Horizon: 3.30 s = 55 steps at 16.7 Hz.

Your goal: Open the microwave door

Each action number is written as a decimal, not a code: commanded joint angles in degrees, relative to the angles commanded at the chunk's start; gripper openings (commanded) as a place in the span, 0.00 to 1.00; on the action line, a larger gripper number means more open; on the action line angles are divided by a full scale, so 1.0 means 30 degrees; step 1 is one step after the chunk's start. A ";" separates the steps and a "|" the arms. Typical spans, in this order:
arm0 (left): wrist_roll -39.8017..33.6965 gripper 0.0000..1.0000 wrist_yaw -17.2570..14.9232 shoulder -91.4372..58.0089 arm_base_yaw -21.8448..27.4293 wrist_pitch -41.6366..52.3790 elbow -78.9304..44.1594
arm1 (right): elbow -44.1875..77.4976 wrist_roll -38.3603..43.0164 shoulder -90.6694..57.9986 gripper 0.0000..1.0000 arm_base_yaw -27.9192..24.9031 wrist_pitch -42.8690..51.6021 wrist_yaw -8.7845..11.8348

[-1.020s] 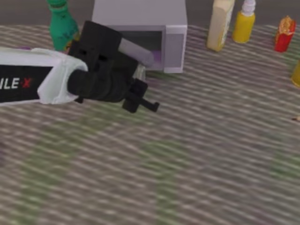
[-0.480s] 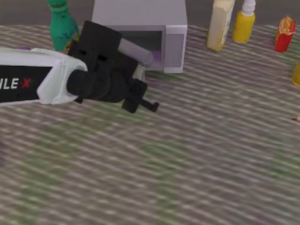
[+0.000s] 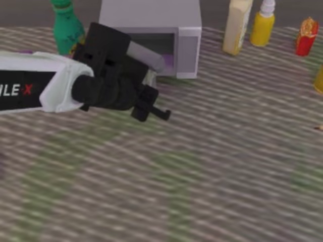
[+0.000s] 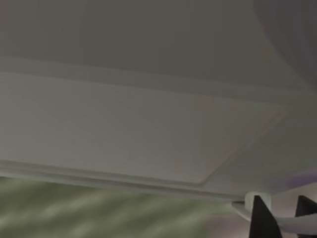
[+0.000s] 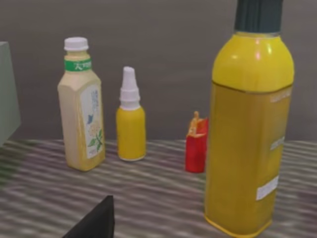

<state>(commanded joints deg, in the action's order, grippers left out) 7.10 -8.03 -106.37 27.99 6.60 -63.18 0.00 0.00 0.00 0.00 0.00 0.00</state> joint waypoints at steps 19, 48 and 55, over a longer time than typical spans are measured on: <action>0.1626 0.00 -0.1335 0.0464 -0.0690 0.0197 0.0558 | 0.0000 0.0000 0.0000 1.00 0.0000 0.0000 0.0000; 0.3167 0.00 -0.2561 0.0805 -0.1339 0.0539 0.0873 | 0.0000 0.0000 0.0000 1.00 0.0000 0.0000 0.0000; 0.3435 0.00 -0.2744 0.0836 -0.1473 0.0622 0.0954 | 0.0000 0.0000 0.0000 1.00 0.0000 0.0000 0.0000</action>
<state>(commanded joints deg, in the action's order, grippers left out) 17.41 -16.26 -103.86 23.57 8.46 -60.31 0.00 0.00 0.00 0.00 0.00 0.00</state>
